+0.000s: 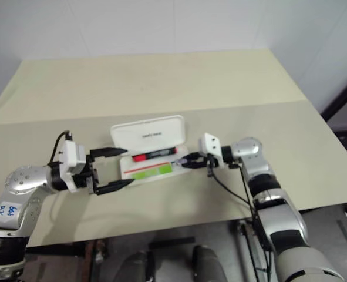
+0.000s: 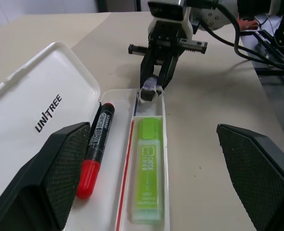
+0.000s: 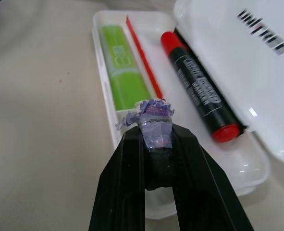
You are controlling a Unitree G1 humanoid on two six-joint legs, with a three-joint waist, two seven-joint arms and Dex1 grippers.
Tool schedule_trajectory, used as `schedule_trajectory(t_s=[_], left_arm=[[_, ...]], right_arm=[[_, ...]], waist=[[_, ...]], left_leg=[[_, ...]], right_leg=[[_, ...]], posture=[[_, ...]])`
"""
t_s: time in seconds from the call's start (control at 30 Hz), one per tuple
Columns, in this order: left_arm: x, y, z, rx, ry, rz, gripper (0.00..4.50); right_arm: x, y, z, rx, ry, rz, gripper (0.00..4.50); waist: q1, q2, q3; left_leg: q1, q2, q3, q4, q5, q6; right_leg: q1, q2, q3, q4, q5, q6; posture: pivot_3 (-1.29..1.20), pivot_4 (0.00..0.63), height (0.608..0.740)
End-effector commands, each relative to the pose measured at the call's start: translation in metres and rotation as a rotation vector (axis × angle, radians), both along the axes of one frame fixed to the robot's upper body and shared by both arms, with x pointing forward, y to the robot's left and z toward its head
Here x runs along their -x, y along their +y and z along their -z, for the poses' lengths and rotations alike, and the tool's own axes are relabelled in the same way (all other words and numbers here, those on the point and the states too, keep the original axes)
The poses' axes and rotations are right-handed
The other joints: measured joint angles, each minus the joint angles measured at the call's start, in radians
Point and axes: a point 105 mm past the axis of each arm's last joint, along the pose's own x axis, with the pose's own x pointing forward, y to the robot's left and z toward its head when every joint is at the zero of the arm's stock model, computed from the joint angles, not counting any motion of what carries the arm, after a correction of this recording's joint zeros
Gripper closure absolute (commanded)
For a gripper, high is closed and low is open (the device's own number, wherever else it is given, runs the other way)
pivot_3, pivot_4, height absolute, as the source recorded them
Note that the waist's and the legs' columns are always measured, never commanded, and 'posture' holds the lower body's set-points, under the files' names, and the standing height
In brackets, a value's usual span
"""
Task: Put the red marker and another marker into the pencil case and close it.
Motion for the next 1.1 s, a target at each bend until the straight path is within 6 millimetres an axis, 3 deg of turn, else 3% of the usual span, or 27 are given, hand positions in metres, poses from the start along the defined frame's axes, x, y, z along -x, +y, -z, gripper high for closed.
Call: schedule_trajectory(t_s=[0.03,0.2,0.23,0.3,0.53,0.57,0.73,0.97,1.1], left_arm=[[0.004,0.000,-0.011,0.008,-0.041,0.008,0.00],[0.003,0.000,-0.012,0.010,-0.043,0.010,0.00],[0.003,0.000,-0.012,0.010,-0.044,0.010,0.00],[0.003,0.000,-0.012,0.011,-0.045,0.011,0.00],[0.001,-0.001,-0.012,0.010,-0.046,0.013,0.00],[0.001,-0.001,-0.012,0.011,-0.046,0.013,0.00],[0.000,0.002,-0.011,0.007,-0.043,0.007,0.00],[-0.003,0.021,-0.004,0.014,-0.038,-0.075,0.00],[0.002,0.040,0.004,0.012,-0.020,-0.119,0.00]], right_arm=[[-0.002,0.003,-0.009,0.003,-0.038,-0.024,4.12],[-0.006,0.009,-0.011,-0.012,-0.045,-0.007,4.12],[-0.007,0.010,-0.011,-0.013,-0.051,-0.006,3.39],[-0.008,0.010,-0.015,-0.023,-0.070,-0.002,2.86],[-0.008,0.012,-0.023,-0.038,-0.102,-0.015,0.25],[-0.009,0.012,-0.024,-0.038,-0.105,-0.015,0.03],[0.001,0.008,-0.039,-0.069,-0.134,-0.069,0.03],[0.021,-0.016,-0.055,-0.128,-0.157,-0.039,0.03],[0.031,-0.038,-0.054,-0.122,-0.149,0.030,0.03]], waist=[[0.000,0.000,0.000],[-0.002,0.000,0.000],[-0.002,0.000,0.000],[-0.002,0.000,0.000],[-0.002,0.000,0.000],[-0.002,0.000,0.000],[-0.001,0.000,0.000],[0.002,0.000,0.000],[0.001,0.000,0.000]], left_leg=[[0.000,0.000,0.000,0.000,0.000,0.000],[0.000,0.000,0.000,0.000,0.000,0.000],[0.000,0.000,0.000,0.000,0.000,0.000],[0.000,0.000,0.000,0.000,0.000,0.000],[0.000,0.000,0.000,0.000,0.000,-0.001],[0.000,0.000,0.000,0.000,0.000,-0.001],[0.000,0.000,0.000,0.000,0.000,-0.001],[-0.001,0.000,0.000,-0.001,-0.001,0.000],[0.000,0.001,0.000,-0.001,-0.001,0.000]], right_leg=[[0.000,0.000,0.000,0.000,0.000,0.000],[0.000,0.000,0.000,0.000,0.000,0.000],[0.000,0.000,0.000,0.000,0.000,0.000],[0.000,0.000,0.000,0.000,0.000,0.000],[0.000,0.000,0.000,0.000,0.000,0.000],[0.000,0.000,0.000,0.000,0.000,0.000],[0.000,0.000,0.000,0.000,0.000,0.000],[0.000,-0.001,0.000,0.000,0.000,0.000],[0.000,-0.001,0.000,-0.001,0.000,-0.001]], posture=[[0.00,0.150,0.740],[0.00,0.150,0.740],[0.00,0.150,0.740],[0.00,0.150,0.740],[0.00,0.150,0.740],[0.00,0.150,0.740],[0.00,0.150,0.740],[0.00,0.150,0.740],[0.00,0.150,0.740]])
